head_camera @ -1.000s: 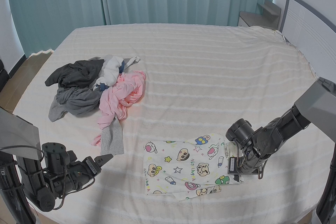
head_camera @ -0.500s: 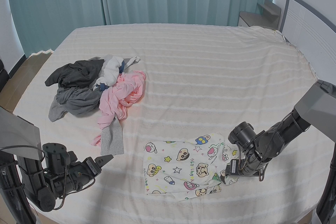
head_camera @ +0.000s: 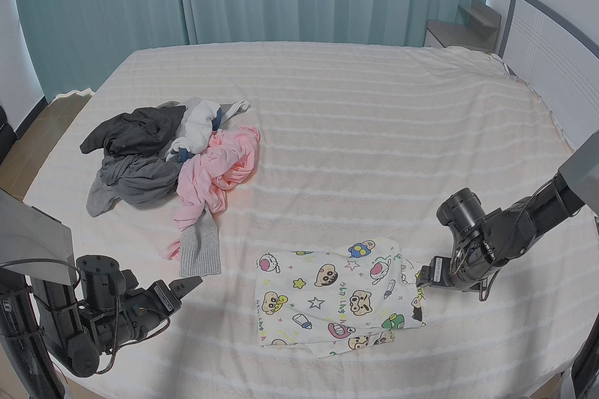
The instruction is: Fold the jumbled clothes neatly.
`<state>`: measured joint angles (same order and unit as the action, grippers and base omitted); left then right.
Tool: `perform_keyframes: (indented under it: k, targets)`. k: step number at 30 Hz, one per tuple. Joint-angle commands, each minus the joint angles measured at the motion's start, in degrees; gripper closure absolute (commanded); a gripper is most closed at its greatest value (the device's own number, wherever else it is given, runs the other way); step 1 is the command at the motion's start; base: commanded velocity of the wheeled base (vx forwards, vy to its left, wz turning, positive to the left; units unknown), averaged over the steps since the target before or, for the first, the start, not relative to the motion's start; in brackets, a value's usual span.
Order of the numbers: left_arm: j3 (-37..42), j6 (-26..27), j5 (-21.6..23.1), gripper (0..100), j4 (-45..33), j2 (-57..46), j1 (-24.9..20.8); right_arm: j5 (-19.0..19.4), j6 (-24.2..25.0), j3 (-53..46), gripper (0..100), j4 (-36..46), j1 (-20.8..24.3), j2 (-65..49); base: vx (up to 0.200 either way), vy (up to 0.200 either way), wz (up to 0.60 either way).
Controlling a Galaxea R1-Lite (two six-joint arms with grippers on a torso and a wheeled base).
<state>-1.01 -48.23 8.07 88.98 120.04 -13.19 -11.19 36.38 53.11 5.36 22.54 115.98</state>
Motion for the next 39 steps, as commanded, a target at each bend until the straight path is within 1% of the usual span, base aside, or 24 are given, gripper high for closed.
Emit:
perform_keyframes:
  k: [1, 4, 6, 8, 11, 14, 16, 17, 20, 22, 23, 24, 27, 29, 31, 38, 39]
  targets:
    - [0.4, -0.03, 0.02, 0, 1.02, 0.19, 0.01, 0.12, 0.01, 0.15, 0, -0.09, -2.06, -2.34, 0.0, 0.0, 0.0]
    - [0.48, -0.03, 0.02, 0, 1.02, 0.37, 0.01, 0.73, 0.19, 0.67, 0, -0.88, -2.06, -3.57, 0.0, 0.0, 0.0]
    - [0.48, -0.03, 0.02, 0, 1.02, 0.37, 0.01, 3.02, 0.1, 2.08, 0, -2.46, -1.62, -4.27, 0.0, 0.0, 0.0]
    - [0.48, -0.03, 0.02, 0, 1.02, 0.46, 0.01, 4.25, -0.43, 2.87, 0, -2.82, -0.66, -4.01, 0.0, 0.0, 0.0]
    - [0.48, -0.03, 0.02, 0, 1.02, 0.46, 0.01, 4.77, -0.43, 4.81, 0, -2.82, 1.01, -2.25, 0.0, 0.0, 0.0]
    - [0.48, -0.03, 0.02, 0, 1.02, 0.55, 0.01, 5.39, -0.69, 6.91, 0, -2.82, 1.63, 0.12, 0.0, 0.0, 0.0]
    - [0.48, -0.03, 0.02, 0, 1.02, 0.55, 0.01, 8.29, -0.43, 10.61, 0, -2.64, 1.54, 2.32, 0.0, 0.0, 0.0]
    - [0.48, -0.03, 0.02, 0, 1.02, 0.55, 0.01, 9.52, -0.25, 11.4, 0, -2.38, 1.37, 2.85, 0.0, 0.0, 0.0]
    - [0.48, -0.03, 0.02, 0, 1.02, 0.55, 0.01, 14.79, 0.01, 13.16, 0, -2.2, 0.05, 4.17, 0.0, 0.0, 0.0]
    - [0.4, -0.03, 0.02, 0, 1.02, 0.63, 0.01, 17.08, 0.36, 13.07, 0, -2.2, -0.39, 4.43, 0.0, 0.0, 0.0]
    - [0.4, -0.03, 0.02, 0, 1.02, 0.63, 0.01, 17.43, 0.45, 13.07, 0, -2.2, -0.57, 4.52, 0.0, 0.0, 0.0]
    - [0.4, -0.03, 0.02, 0, 1.02, 0.72, 0.01, 18.66, 1.33, 12.98, 0, -2.2, -1.45, 5.4, 0.0, 0.0, 0.0]
    - [0.4, -0.03, 0.02, 0, 1.02, 1.07, 0.01, 19.54, 2.38, 13.07, 0, -2.11, -2.41, 6.1, 0.0, 0.0, 0.0]
    - [0.4, 0.06, 0.02, 0, 1.02, 1.34, 0.01, 21.39, 2.56, 12.63, 0, -2.2, -3.38, 6.63, 0.0, 0.0, 0.0]
    - [0.31, 0.06, 0.02, 0, 1.02, 1.34, 0.01, 22.27, 2.65, 12.72, 0, -2.2, -3.47, 6.8, 0.0, 0.0, 0.0]
    - [0.4, 0.24, 0.02, 0, 1.02, 1.42, 0.01, 22.27, 2.56, 15.44, 0, -2.2, -3.47, 8.65, 0.0, 0.0, 0.0]
    - [0.4, 0.33, 0.02, 0, 1.02, 1.42, 0.01, 22.27, 2.65, 15.7, 100, -2.2, -3.47, 9.26, 0.0, 0.0, 0.0]
